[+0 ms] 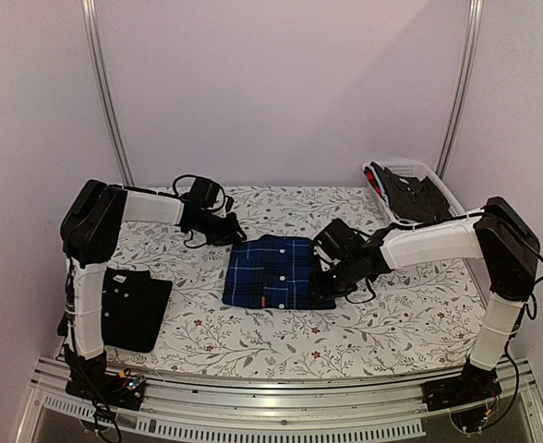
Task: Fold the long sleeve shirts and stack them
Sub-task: Smooth out the square-folded shirt at the center of the board, then pick up the square-folded shirt from the center of the board.
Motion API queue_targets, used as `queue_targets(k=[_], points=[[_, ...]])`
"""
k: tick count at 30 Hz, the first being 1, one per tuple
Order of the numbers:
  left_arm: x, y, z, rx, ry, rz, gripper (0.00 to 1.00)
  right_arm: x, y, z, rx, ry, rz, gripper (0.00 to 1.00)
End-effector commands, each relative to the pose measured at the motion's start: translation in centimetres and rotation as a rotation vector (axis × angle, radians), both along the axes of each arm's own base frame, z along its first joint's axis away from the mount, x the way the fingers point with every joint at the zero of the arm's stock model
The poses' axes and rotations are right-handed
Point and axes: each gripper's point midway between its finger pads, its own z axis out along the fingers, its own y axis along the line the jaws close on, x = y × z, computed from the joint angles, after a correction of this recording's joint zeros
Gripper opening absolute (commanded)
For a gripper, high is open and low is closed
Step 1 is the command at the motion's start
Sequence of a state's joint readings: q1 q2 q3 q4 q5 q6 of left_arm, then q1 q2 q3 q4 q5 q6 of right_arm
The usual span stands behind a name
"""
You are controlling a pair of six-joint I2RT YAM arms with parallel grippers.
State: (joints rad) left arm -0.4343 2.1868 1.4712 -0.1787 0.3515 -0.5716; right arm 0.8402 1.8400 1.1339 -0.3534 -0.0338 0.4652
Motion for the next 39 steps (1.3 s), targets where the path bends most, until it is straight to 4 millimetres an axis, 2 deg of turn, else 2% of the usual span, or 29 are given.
queue_targets(k=[1, 4, 7, 10, 12, 17, 19, 21, 24, 29, 39], points=[[1.3, 0.3, 5.5, -0.024, -0.095, -0.006, 0.18, -1.1, -1.9, -2.2, -0.037, 0.047, -0.052, 0.42], [0.5, 0.8, 6.8, -0.034, -0.090, 0.004, 0.25, -1.3, -2.0, -2.3, -0.031, 0.053, -0.055, 0.42], [-1.3, 1.7, 7.4, -0.041, -0.074, 0.009, 0.33, -0.9, -1.8, -1.3, -0.013, 0.032, -0.062, 0.42], [-3.7, 2.6, 7.9, -0.065, -0.056, 0.009, 0.39, -0.5, -1.5, 0.5, 0.022, 0.000, -0.067, 0.44], [-5.4, 3.0, 7.9, -0.084, -0.041, 0.006, 0.44, 0.0, -1.4, 2.0, 0.049, -0.034, -0.077, 0.49], [-9.1, 3.9, 6.1, -0.108, 0.020, -0.003, 0.50, 2.1, -2.8, 5.2, 0.051, -0.156, -0.152, 0.62], [-10.0, 4.1, 5.2, -0.108, 0.042, -0.007, 0.52, 2.9, -3.4, 5.8, 0.072, -0.173, -0.176, 0.68], [-10.7, 4.2, 4.2, -0.108, 0.070, -0.014, 0.53, 3.8, -4.1, 6.1, 0.092, -0.180, -0.194, 0.69], [-11.6, 4.2, 3.1, -0.108, 0.097, -0.026, 0.54, 5.1, -5.1, 6.1, 0.099, -0.190, -0.211, 0.66], [-12.5, 3.4, 2.2, -0.117, 0.128, -0.054, 0.56, 6.1, -5.4, 4.7, 0.098, -0.162, -0.198, 0.62], [-13.4, 2.3, 0.1, -0.026, 0.156, -0.070, 0.57, 6.1, -5.0, 1.1, 0.087, -0.085, -0.168, 0.55]])
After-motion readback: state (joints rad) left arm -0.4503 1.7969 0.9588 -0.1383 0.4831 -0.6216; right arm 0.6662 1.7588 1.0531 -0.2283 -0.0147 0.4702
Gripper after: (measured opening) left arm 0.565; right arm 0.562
